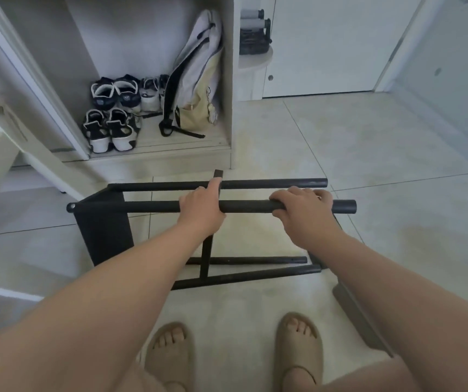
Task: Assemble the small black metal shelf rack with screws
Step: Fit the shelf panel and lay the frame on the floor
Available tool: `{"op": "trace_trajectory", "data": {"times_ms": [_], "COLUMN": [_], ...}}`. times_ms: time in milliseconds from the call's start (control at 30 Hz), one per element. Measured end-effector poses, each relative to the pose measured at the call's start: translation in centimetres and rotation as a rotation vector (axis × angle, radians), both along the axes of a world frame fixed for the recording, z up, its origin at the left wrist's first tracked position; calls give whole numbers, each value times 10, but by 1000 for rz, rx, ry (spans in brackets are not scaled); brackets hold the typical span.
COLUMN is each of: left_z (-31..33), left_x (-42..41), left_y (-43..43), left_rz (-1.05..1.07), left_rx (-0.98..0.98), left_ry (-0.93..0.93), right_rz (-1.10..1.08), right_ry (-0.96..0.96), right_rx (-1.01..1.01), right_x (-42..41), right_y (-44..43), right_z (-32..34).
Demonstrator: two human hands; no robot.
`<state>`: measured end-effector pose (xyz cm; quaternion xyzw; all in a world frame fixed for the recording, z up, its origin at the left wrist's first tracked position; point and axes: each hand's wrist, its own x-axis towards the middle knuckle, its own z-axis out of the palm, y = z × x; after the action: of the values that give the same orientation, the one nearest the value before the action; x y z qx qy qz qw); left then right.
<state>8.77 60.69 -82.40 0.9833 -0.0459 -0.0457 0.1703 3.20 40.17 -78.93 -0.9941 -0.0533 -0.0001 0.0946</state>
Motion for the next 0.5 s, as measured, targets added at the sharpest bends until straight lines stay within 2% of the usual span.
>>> {"op": "trace_trajectory", "data": {"times_ms": [67,133,200,300,500], "left_z": [0,2,4,1,-22], "left_x": [8,17,23,27,33], "left_y": [3,9,14,12,10], "left_rz": [-24,-19,61,174,142], "left_rx": [-66,-212,-377,-380,-299], "left_ry": [181,390,509,507,577], "right_rz": [-17,-24,-10,16,1], "right_ry": [82,154,208,294,477], "right_rx": [31,57,68,53,22], "right_x": [3,6,11,17,22], "right_y": [-5,-10,-14,-16,-22], "right_z": [-11,-20,-25,-32,-40]}}
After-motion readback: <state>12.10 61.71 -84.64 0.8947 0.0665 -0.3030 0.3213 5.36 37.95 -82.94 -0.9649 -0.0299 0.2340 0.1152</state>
